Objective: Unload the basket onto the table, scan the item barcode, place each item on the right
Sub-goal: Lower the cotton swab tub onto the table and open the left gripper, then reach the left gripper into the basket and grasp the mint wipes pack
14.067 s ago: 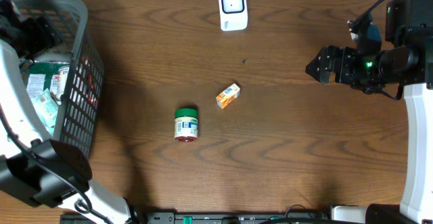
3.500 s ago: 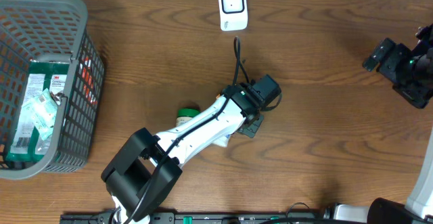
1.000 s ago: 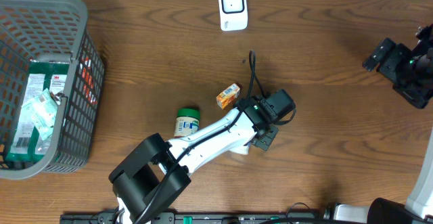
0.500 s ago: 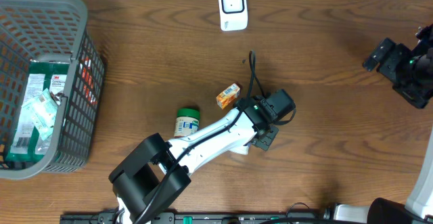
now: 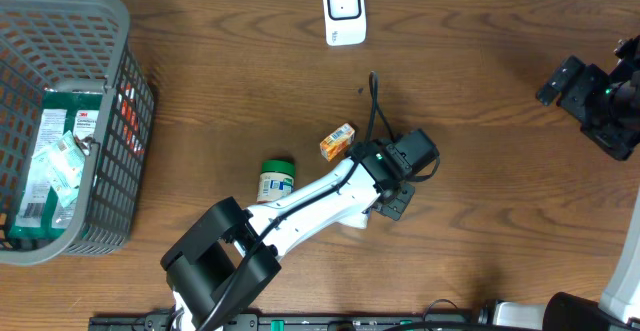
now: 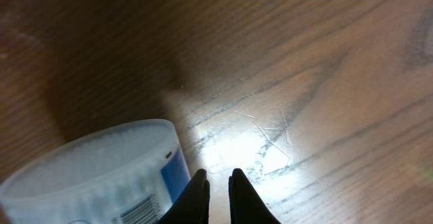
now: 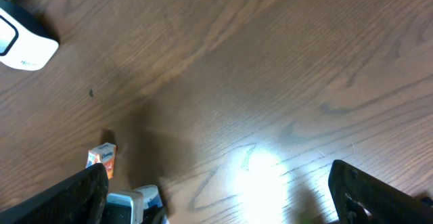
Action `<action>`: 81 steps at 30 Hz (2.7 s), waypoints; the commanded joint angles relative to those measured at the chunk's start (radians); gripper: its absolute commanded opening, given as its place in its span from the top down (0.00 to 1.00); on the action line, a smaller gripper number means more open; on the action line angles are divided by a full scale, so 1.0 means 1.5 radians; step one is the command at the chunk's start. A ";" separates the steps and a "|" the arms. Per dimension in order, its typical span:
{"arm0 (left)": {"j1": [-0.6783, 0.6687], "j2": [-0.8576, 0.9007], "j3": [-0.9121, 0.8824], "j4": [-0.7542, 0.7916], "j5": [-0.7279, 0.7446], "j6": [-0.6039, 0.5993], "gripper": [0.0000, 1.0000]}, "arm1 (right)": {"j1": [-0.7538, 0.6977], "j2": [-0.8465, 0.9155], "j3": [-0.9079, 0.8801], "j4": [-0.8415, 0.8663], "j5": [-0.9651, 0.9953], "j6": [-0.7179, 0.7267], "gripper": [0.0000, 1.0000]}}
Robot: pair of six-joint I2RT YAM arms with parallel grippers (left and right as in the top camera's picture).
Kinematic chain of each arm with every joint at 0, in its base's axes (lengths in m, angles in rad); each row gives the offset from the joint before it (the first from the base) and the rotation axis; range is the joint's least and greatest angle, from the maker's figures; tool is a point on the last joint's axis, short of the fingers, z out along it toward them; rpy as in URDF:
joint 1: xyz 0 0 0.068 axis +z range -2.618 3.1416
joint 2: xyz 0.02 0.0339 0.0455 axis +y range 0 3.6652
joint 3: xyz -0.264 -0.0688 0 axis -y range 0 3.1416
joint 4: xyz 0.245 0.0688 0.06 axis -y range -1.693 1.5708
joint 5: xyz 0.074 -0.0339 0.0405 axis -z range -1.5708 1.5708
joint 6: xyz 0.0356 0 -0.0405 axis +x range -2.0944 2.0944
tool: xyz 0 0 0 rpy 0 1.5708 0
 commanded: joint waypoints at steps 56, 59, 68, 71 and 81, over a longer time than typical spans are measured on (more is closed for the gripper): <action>1.110 0.117 0.397 -0.369 -0.052 0.063 0.30 | -0.002 0.004 0.010 -0.001 0.009 0.007 0.01; 1.110 0.135 0.397 -0.366 -0.052 0.068 0.29 | -0.002 0.004 0.010 -0.001 0.009 0.007 0.01; 1.110 0.139 0.377 -0.367 -0.052 0.080 0.29 | -0.002 0.004 0.010 -0.001 0.009 0.007 0.01; 1.110 0.139 0.353 -0.362 -0.052 0.077 0.29 | -0.002 0.004 0.010 -0.001 0.009 0.007 0.01; 1.119 0.138 0.255 -0.293 -0.033 0.077 0.29 | -0.002 0.004 0.010 -0.001 0.009 0.007 0.01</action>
